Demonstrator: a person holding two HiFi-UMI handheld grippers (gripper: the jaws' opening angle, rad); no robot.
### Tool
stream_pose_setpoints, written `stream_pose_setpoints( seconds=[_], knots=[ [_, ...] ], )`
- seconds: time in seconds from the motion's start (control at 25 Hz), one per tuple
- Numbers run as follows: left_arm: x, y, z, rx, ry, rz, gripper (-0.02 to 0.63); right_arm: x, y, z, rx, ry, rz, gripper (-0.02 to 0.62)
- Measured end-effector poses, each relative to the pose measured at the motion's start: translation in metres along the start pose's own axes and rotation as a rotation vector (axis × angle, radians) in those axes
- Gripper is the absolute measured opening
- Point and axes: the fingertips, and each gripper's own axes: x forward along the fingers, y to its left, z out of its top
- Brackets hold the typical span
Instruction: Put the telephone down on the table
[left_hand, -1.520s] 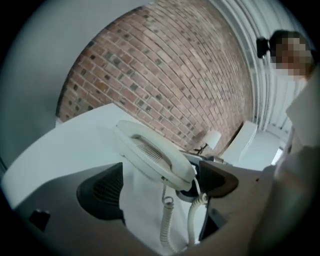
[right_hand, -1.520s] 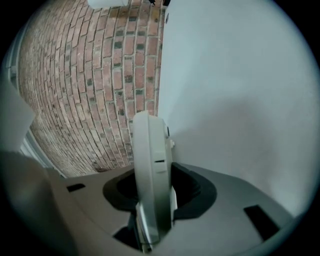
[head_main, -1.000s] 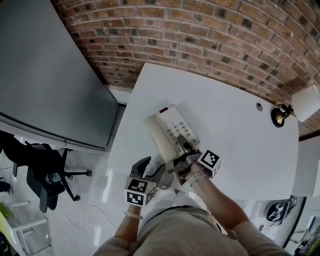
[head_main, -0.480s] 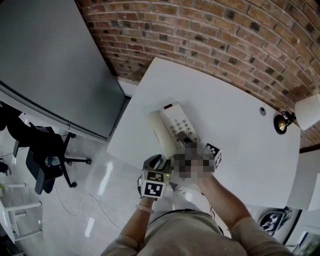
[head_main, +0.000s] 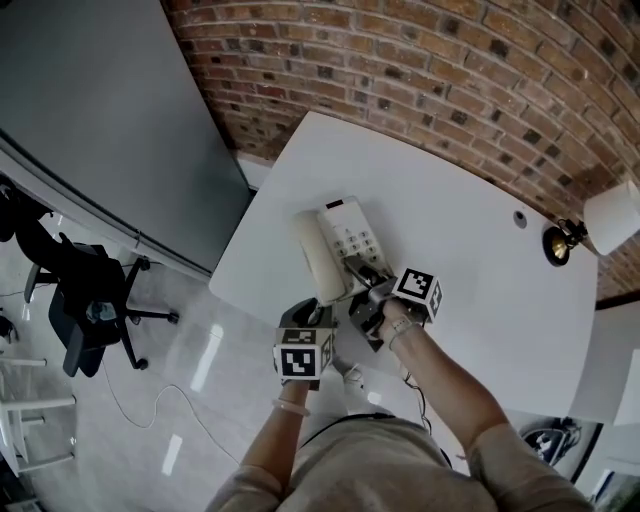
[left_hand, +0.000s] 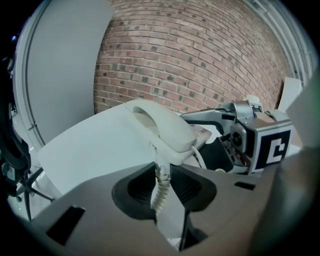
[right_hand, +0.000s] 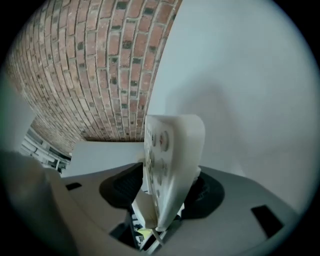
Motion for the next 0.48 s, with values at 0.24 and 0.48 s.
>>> stream_pose_setpoints(
  seconds=[0.24, 0.48],
  knots=[
    [0.0, 0.004, 0.004, -0.037, -0.002, 0.02, 0.083, -0.009, 0.002, -0.022, -0.003, 0.089, -0.002, 0.216],
    [-0.001, 0.009, 0.003, -0.038, 0.012, 0.041, 0.078, -0.028, 0.0, -0.028, -0.02, 0.091, 0.011, 0.198]
  ],
)
